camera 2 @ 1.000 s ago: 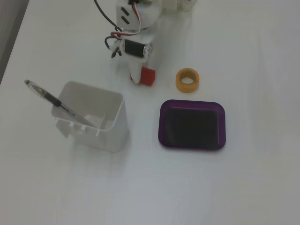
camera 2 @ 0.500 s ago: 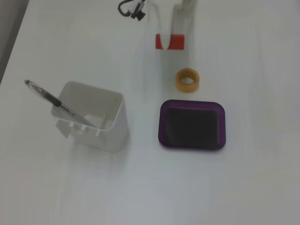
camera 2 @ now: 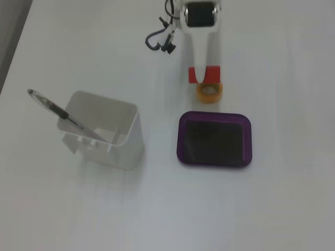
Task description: Pick up the red cube and place it in the box.
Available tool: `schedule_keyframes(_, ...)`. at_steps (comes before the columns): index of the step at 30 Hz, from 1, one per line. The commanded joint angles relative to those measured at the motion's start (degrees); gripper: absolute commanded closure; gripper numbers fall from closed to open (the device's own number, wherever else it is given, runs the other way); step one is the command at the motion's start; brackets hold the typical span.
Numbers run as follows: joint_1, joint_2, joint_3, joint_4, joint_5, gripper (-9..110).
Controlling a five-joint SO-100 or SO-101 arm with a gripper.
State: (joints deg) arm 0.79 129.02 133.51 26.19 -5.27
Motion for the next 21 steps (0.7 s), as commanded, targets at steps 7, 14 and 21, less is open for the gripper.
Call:
schedule_keyframes(7,-0.09,-27.42,-18.46,-4.31,0.00,102)
schedule_keyframes(14,-0.44,-39.20,-26.89,-3.69,0.09,102)
schedule_keyframes(21,-0.09,-44.65,-31.03,-3.96,0.09,102)
